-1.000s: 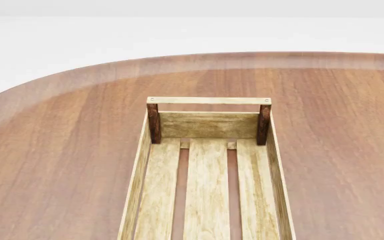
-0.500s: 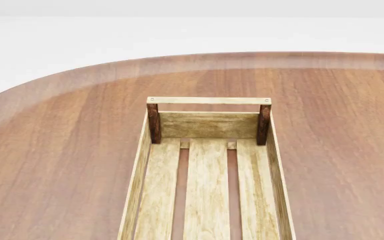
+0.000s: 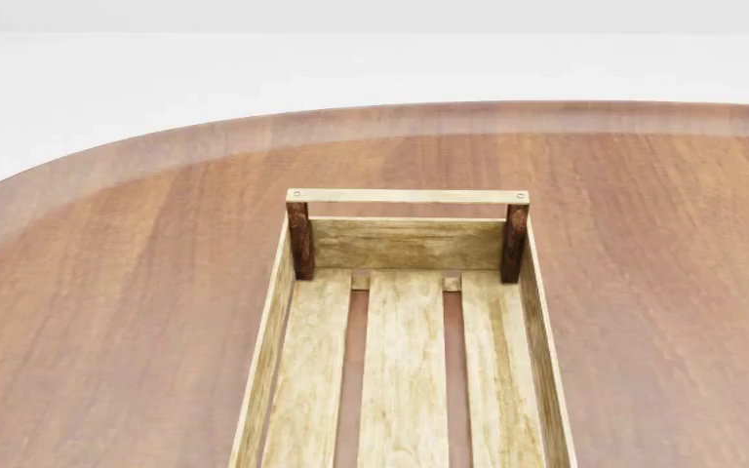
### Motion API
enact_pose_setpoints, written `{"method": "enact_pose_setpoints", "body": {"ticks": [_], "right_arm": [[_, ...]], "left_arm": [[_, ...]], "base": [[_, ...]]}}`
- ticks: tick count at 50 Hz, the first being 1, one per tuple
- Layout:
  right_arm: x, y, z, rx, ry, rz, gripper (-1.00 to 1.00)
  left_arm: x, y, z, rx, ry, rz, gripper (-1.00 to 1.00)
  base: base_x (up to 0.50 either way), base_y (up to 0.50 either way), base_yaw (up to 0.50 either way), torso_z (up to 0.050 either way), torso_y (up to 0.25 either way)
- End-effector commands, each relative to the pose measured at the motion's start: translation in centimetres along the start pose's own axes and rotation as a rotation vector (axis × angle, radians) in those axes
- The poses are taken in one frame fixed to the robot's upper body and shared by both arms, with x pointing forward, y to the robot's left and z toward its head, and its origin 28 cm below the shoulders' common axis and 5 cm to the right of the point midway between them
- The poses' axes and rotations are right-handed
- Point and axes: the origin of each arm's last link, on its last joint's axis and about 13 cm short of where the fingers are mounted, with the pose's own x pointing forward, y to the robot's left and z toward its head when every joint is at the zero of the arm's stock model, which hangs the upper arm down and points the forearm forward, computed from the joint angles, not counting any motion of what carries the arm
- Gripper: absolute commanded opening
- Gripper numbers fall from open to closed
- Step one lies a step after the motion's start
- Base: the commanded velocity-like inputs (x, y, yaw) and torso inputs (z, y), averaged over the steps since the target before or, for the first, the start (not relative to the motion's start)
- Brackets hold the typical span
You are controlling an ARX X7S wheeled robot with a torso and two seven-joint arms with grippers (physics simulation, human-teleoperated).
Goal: Pick up the cream cheese and put it in the tray.
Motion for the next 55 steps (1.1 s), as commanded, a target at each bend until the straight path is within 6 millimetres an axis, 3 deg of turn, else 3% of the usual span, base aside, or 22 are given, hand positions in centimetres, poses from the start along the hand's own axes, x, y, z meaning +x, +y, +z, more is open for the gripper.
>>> {"method": "enact_pose_setpoints", "body": {"ticks": [1,4,5,26,55], "right_arm": [[0.5,0.1,-0.2,-0.005,0.011,-0.012,1.0],[0.7,0.2,-0.3,-0.007,0.014,-0.005,1.0],[0.7,0.2,-0.3,-0.007,0.015,-0.004,-1.0],[0.2,0.2,-0.1,0.023,-0.006,0.085,-1.0],[-4.6,-3.1,2.2,0.12,-0.199,0.229,-1.0]], "left_arm": [[0.0,0.0,0.1,0.001,0.001,0.0,1.0],[0.0,0.0,0.0,0.001,0.0,0.001,1.0],[0.0,0.0,0.0,0.001,0.0,0.001,1.0],[0.0,-0.1,-0.2,0.004,0.004,-0.002,1.0],[0.1,0.0,-0.1,0.004,0.006,0.001,1.0]], "base": [[0.0,0.0,0.0,0.0,0.0],[0.0,0.0,0.0,0.0,0.0],[0.0,0.0,0.0,0.0,0.0],[0.0,0.0,0.0,0.0,0.0],[0.0,0.0,0.0,0.0,0.0]]}}
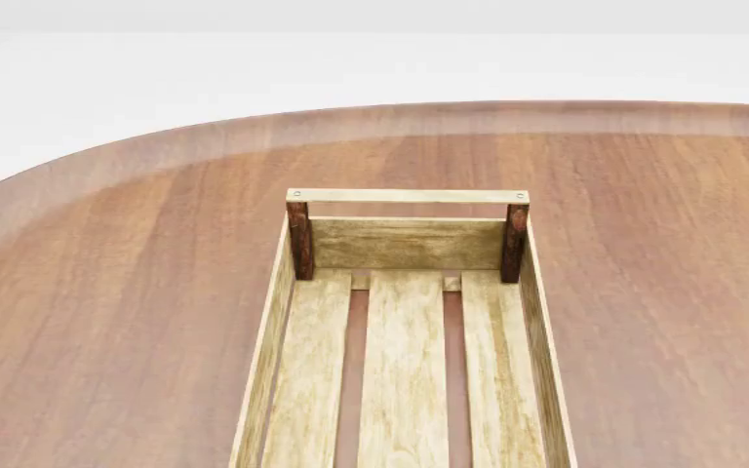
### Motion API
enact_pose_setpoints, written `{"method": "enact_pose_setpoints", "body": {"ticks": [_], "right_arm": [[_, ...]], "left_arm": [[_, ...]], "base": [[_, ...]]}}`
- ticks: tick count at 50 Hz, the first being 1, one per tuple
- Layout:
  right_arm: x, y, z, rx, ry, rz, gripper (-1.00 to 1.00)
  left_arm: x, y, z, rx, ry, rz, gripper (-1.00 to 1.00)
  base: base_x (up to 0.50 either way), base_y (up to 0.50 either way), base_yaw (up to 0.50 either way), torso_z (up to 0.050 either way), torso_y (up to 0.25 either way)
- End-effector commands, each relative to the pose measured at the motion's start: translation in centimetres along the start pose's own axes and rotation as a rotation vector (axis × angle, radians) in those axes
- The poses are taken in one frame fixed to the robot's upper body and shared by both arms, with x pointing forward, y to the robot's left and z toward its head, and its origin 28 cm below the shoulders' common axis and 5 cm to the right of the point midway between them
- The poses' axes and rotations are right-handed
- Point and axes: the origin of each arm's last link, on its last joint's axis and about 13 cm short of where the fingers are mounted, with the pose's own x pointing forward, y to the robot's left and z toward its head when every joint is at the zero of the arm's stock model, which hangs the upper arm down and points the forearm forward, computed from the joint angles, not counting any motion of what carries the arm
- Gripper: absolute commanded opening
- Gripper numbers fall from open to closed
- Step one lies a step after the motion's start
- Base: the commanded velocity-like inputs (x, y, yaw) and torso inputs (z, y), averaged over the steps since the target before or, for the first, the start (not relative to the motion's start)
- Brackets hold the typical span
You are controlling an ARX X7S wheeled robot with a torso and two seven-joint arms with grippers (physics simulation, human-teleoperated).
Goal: Pick up the cream cheese and put it in the tray.
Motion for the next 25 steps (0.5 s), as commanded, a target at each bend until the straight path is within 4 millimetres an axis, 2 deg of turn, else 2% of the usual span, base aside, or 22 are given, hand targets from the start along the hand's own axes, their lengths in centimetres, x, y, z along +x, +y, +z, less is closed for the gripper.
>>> {"method": "enact_pose_setpoints", "body": {"ticks": [1,25], "right_arm": [[-1.9,-0.8,1.3,0.024,-0.093,0.054,-1.0],[-5.6,-2.0,2.5,0.055,-0.316,0.228,-1.0]], "left_arm": [[0.0,0.0,0.0,0.001,0.001,0.001,1.0],[0.0,0.1,0.1,0.001,-0.002,0.005,1.0]], "base": [[0.0,0.0,0.0,0.0,0.0],[0.0,0.0,0.0,0.0,0.0]]}}
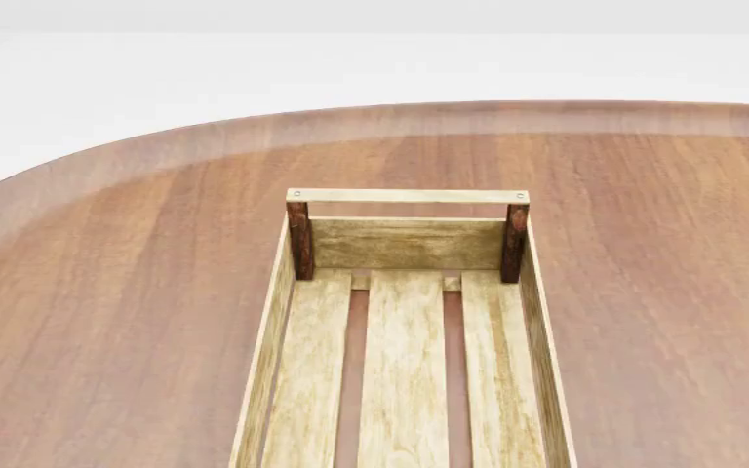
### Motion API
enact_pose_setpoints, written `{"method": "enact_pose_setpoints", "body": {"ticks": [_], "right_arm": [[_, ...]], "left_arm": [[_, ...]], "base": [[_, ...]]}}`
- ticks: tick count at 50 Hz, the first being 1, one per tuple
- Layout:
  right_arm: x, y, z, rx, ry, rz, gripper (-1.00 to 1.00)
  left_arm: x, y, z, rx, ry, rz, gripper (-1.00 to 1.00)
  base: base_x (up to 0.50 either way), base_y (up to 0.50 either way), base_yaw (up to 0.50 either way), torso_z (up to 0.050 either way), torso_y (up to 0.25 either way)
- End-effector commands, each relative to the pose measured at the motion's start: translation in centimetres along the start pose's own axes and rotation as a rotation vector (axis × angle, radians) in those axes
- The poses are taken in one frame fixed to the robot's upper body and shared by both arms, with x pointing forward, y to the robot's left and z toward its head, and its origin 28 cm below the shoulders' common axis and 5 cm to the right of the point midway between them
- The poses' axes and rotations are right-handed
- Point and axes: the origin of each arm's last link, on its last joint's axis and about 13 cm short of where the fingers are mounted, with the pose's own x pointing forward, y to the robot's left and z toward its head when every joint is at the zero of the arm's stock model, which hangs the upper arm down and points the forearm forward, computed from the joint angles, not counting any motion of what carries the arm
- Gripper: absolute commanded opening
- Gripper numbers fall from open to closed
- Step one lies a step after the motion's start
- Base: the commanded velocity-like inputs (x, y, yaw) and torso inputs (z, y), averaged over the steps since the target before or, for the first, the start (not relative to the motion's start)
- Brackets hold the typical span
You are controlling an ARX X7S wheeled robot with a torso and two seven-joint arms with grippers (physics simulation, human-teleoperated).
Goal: Pick up the cream cheese and put it in the tray.
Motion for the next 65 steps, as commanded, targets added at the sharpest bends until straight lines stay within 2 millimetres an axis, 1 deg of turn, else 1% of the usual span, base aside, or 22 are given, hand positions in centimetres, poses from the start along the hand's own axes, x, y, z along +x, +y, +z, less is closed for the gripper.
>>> {"method": "enact_pose_setpoints", "body": {"ticks": [1,6,7,8,9,12,18,23,28,29,37,42,44,51,53,58,61,65], "right_arm": [[-1.6,-0.1,1.0,-0.005,-0.132,0.085,-1.0],[-1.8,0.2,1.0,-0.008,-0.164,0.137,-1.0],[-2.0,0.4,1.1,-0.012,-0.2,0.179,-1.0],[-2.0,0.4,1.0,-0.012,-0.2,0.179,-1.0],[-2.1,0.6,1.0,0.003,-0.197,0.239,-1.0],[-2.3,1.0,1.1,-0.025,-0.25,0.296,-1.0],[-3.2,1.6,2.7,-0.023,-0.318,0.379,-1.0],[-3.3,2.3,3.6,-0.044,-0.341,0.395,-1.0],[-3.6,2.9,4.3,-0.059,-0.364,0.471,-1.0],[-3.5,3.4,4.4,-0.082,-0.374,0.458,-1.0],[-3.7,4.5,5.3,-0.118,-0.395,0.537,-1.0],[-3.9,5.6,6.2,-0.163,-0.423,0.605,-1.0],[-3.9,6.1,6.5,-0.169,-0.428,0.601,-1.0],[-4.1,7.5,8.0,-0.204,-0.448,0.672,-1.0],[-3.9,8.4,8.3,-0.213,-0.429,0.714,-1.0],[-3.5,9.6,8.6,-0.242,-0.434,0.725,-1.0],[-3.3,10.7,9.3,-0.259,-0.418,0.764,-1.0],[-3.2,11.7,9.7,-0.293,-0.412,0.802,-1.0]], "left_arm": [[0.0,0.0,0.0,0.0,0.0,0.001,1.0],[0.0,0.0,0.1,0.001,-0.001,0.0,1.0],[0.0,0.0,0.1,0.0,0.002,0.0,1.0],[0.0,0.0,0.1,0.0,0.002,0.0,1.0],[0.0,0.0,0.0,0.001,0.001,-0.001,1.0],[0.0,0.0,0.1,0.0,-0.001,-0.001,1.0],[0.1,0.0,0.1,0.0,0.001,0.002,1.0],[0.1,0.0,0.0,0.0,0.007,0.002,1.0],[0.1,0.0,0.0,0.0,0.007,0.002,1.0],[0.1,0.0,0.0,-0.002,0.008,0.002,1.0],[0.1,0.0,-0.2,0.0,0.011,0.001,1.0],[0.1,0.1,-0.1,-0.002,0.01,0.002,1.0],[0.1,0.1,-0.1,-0.001,0.01,0.003,1.0],[0.2,0.1,-0.1,-0.002,0.012,0.003,1.0],[0.2,0.1,-0.1,-0.001,0.012,0.002,1.0],[0.2,0.1,-0.2,-0.001,0.014,0.003,1.0],[0.2,0.1,-0.2,0.0,0.015,0.003,1.0],[0.2,0.1,-0.2,0.001,0.013,0.003,1.0]], "base": [[0.0,0.0,0.0,0.0,0.0],[0.0,0.0,0.0,0.0,0.0],[0.0,0.0,0.0,0.0,0.0],[0.0,0.0,0.0,0.0,0.0],[0.0,0.0,0.0,0.0,0.0],[0.0,0.0,0.0,0.0,0.0],[0.0,0.0,0.0,0.0,0.002],[0.0,0.0,0.0,0.0,0.0],[0.0,0.0,0.0,0.0,0.0],[0.0,0.0,0.0,0.0,0.0],[0.0,0.0,0.0,0.0,0.0],[0.0,0.0,0.0,0.0,0.002],[0.0,0.0,0.0,0.0,0.0],[0.0,0.0,0.0,0.0,0.0],[0.0,0.0,0.0,0.0,0.0],[0.0,0.0,0.0,0.0,0.0],[0.0,0.0,0.0,0.0,0.0],[0.0,0.0,0.0,0.0,0.003]]}}
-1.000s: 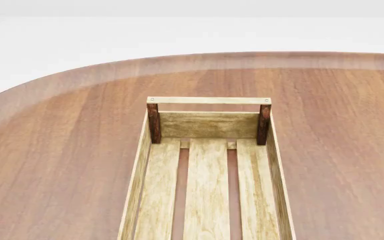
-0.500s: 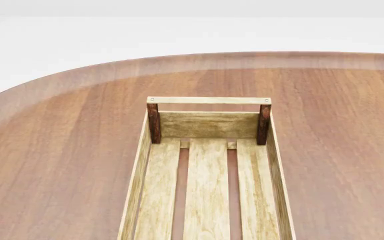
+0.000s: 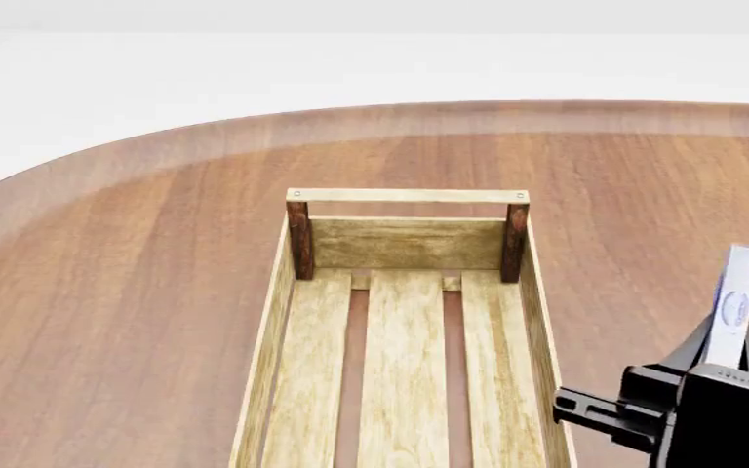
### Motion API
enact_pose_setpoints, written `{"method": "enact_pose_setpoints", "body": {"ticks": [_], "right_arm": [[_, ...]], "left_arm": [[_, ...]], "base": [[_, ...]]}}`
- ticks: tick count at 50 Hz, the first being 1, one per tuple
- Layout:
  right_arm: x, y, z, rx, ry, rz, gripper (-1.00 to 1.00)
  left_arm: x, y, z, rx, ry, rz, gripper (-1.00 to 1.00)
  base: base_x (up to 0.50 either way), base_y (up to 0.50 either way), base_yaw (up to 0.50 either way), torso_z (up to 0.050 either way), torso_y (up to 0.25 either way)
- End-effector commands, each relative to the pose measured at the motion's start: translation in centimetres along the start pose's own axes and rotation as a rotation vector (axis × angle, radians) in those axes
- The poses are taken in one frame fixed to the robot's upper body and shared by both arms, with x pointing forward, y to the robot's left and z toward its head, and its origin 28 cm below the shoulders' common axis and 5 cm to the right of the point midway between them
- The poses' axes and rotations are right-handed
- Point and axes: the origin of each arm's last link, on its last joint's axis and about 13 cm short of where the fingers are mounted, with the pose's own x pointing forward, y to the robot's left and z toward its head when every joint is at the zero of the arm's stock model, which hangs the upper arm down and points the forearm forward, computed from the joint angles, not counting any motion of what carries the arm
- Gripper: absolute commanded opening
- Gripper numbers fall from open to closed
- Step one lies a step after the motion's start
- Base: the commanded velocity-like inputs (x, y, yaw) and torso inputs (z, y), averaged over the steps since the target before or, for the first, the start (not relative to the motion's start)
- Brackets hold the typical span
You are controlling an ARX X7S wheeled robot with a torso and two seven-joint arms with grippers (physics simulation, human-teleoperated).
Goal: Pick up the cream cheese and put it in the tray.
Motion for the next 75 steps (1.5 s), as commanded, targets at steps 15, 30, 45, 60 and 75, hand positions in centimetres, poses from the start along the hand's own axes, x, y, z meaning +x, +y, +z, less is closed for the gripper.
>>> {"method": "enact_pose_setpoints", "body": {"ticks": [15,30,45,60,75], "right_arm": [[5.4,3.1,4.2,-0.155,-0.079,0.346,-1.0],[6.0,4.4,5.8,-0.216,-0.066,0.565,-1.0],[7.6,5.3,6.9,-0.195,-0.025,0.77,-1.0],[9.5,4.8,7.5,0.009,0.156,0.939,-1.0],[10.2,4.2,6.7,0.087,0.271,0.974,-1.0]], "left_arm": [[0.1,0.0,-0.1,0.002,0.004,0.001,1.0],[0.1,0.0,-0.1,0.005,0.004,0.004,1.0],[0.1,0.1,-0.1,0.009,0.003,0.008,1.0],[0.1,0.1,-0.1,0.009,0.003,0.008,1.0],[0.1,0.0,-0.1,0.015,0.0,0.007,1.0]], "base": [[0.0,0.0,0.0,0.0,0.001],[0.0,0.0,0.0,0.0,0.0],[0.0,0.0,0.0,0.0,0.001],[0.0,0.0,0.0,0.0,0.001],[0.0,0.0,0.0,0.0,0.001]]}}
